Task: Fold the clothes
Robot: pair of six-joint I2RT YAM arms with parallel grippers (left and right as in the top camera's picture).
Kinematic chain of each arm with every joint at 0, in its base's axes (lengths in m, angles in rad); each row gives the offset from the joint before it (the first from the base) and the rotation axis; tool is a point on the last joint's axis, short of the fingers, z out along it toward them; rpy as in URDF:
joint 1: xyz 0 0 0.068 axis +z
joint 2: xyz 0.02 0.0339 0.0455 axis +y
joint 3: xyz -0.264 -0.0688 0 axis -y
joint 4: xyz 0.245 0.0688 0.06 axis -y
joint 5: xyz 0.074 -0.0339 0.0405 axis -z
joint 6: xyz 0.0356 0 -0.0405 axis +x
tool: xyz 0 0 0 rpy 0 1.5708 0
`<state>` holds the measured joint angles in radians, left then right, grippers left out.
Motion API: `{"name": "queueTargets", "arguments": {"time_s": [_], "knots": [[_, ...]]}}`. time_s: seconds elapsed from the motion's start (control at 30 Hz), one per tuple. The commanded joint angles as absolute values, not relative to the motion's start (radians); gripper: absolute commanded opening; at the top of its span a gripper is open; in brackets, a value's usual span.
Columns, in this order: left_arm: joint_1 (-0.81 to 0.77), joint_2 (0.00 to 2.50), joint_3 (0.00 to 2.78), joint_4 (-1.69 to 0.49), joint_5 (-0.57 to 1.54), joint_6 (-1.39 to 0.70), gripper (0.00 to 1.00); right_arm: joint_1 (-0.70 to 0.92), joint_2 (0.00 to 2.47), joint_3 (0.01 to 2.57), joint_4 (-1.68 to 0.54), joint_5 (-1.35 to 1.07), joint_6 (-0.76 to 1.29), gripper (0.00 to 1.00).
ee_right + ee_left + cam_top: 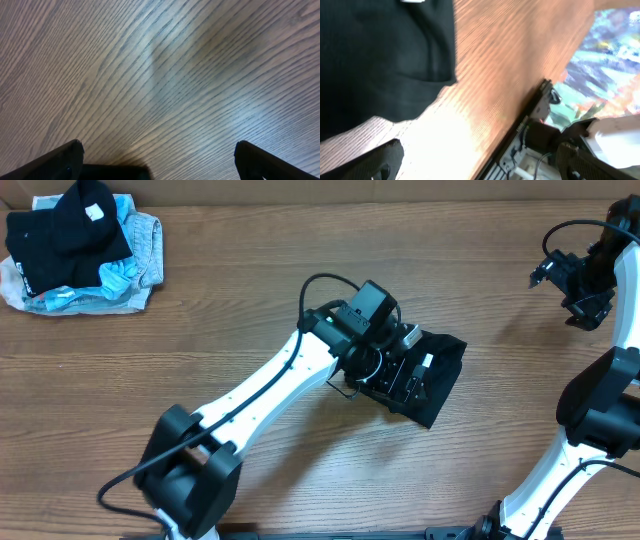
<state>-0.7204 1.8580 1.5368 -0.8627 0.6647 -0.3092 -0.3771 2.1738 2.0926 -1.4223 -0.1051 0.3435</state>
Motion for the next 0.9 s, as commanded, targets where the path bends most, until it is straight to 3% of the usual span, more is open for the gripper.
{"name": "queueTargets", "arguments": {"time_s": [0.0,0.2,0.37,0.5,0.87], "knots": [[-0.710,1.813,1.571,-0.916,0.632,-0.210,1.00,-0.374,2.159,2.114,-1.419,-0.110,0.344,1.00],[-0.607,1.776,1.588,-1.020,0.435,-0.210,1.00,-0.374,2.159,2.114,-1.319,-0.159,0.374,1.00],[-0.504,1.778,1.587,-1.104,0.425,-0.209,1.00,-0.374,2.159,2.114,-1.270,-0.233,0.374,1.00],[-0.447,1.778,1.587,-1.145,0.408,-0.209,1.00,-0.374,2.156,2.115,-1.346,-0.344,0.372,1.00],[-0.415,1.778,1.587,-1.169,0.337,-0.209,1.00,-0.348,2.044,2.114,-1.652,-0.346,0.392,1.00]]}}
